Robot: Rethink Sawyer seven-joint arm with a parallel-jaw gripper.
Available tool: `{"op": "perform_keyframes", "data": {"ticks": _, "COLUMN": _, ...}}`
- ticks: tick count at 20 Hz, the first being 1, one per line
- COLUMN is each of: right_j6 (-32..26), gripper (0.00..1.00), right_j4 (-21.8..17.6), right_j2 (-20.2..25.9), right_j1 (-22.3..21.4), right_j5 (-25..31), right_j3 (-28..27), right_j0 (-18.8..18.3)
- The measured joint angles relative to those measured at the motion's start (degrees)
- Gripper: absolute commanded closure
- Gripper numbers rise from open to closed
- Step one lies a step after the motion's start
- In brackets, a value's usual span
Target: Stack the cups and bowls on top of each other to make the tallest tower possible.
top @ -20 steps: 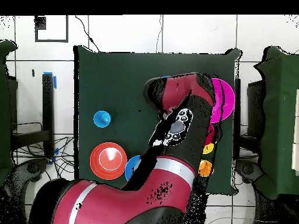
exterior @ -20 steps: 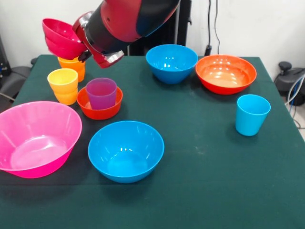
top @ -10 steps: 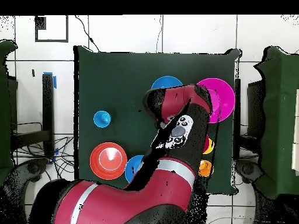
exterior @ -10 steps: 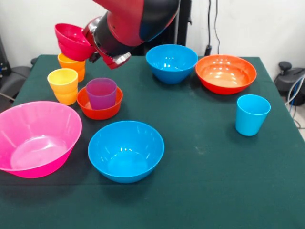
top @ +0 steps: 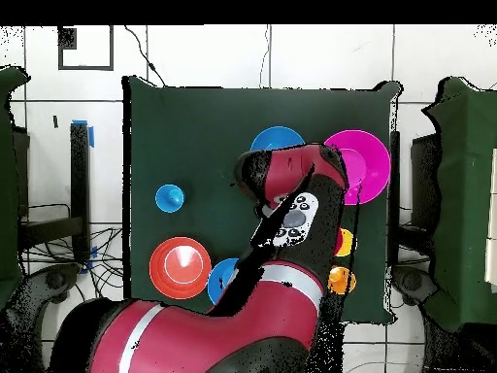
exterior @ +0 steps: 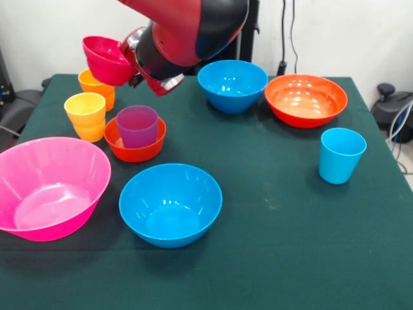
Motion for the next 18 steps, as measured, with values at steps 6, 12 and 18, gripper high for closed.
{"op": "perform_keyframes", "data": {"ticks": 6, "right_j6": 0.00, "gripper": 1.00, "right_j4": 0.00, "right_j2": 0.59, "right_j1": 0.00, "right_j5": 0.00, "right_j3": -0.01, "right_j0": 0.00}}
{"op": "perform_keyframes", "data": {"ticks": 12, "right_j6": 0.00, "gripper": 1.00, "right_j4": 0.11, "right_j2": 1.72, "right_j1": 0.01, "right_j5": 0.00, "right_j3": 0.00, "right_j0": 0.00}}
{"op": "perform_keyframes", "data": {"ticks": 18, "right_j6": 0.00, "gripper": 1.00, "right_j4": 0.74, "right_j2": 3.86, "right_j1": 0.07, "right_j5": -0.19, "right_j3": 0.00, "right_j0": -0.01}}
